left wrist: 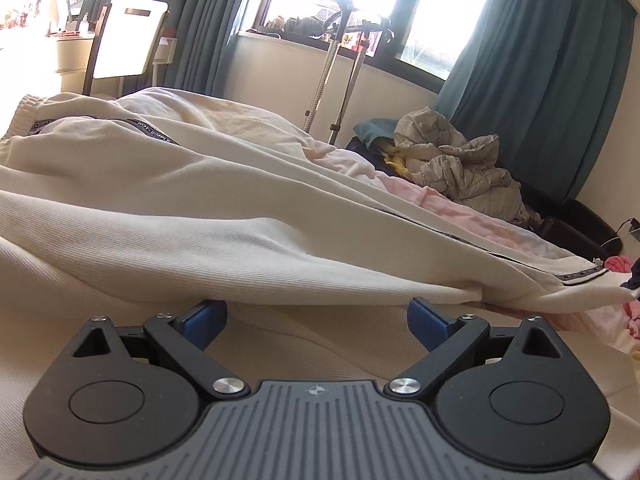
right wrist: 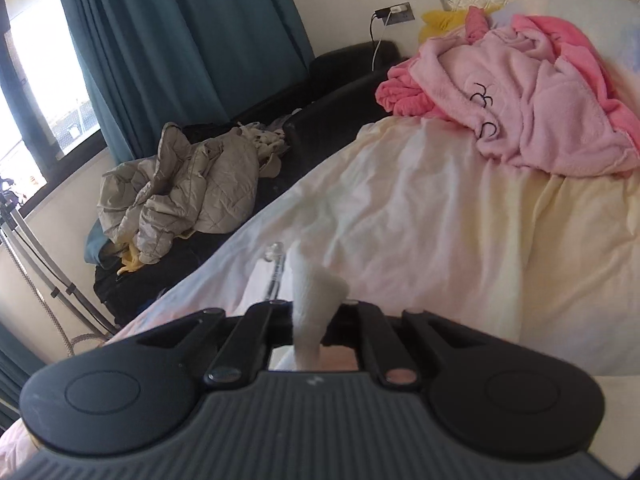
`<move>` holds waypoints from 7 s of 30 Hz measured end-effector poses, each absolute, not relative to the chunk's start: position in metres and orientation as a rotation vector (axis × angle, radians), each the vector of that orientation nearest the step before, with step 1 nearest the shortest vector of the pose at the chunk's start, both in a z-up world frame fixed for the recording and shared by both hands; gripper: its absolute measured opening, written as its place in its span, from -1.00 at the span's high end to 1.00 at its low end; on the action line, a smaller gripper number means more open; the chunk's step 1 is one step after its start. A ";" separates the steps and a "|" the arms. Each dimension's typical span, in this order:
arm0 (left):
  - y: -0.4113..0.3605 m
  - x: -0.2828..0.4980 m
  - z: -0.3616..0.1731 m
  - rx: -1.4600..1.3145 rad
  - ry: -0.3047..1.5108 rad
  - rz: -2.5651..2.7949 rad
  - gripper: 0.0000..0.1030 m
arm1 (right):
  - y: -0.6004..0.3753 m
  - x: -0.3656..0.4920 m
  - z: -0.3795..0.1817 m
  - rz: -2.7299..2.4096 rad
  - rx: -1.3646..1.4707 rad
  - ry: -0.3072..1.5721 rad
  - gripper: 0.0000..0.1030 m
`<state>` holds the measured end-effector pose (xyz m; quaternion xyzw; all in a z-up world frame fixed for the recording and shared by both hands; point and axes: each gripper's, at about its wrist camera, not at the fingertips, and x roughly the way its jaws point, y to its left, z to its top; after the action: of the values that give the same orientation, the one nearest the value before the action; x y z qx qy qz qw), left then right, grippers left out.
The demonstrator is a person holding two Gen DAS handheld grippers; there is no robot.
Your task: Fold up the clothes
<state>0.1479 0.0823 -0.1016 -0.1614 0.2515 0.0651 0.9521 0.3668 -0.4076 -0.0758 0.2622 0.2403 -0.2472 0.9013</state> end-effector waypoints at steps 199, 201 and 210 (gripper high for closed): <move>0.369 0.025 -0.026 -1.438 0.354 0.148 0.74 | -0.525 0.158 -0.043 -0.449 0.846 0.326 0.94; 0.375 0.060 -0.020 -1.410 0.334 0.141 0.73 | -0.519 0.194 -0.025 -0.445 0.794 0.325 0.94; 0.383 0.248 -0.044 -1.265 0.373 0.257 0.73 | -0.466 0.403 -0.029 -0.476 0.428 0.390 0.94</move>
<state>0.2477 0.3832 -0.0444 -0.5858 0.1729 0.1189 0.7828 0.4033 -0.4661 -0.0290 0.2091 0.1905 -0.2327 0.9305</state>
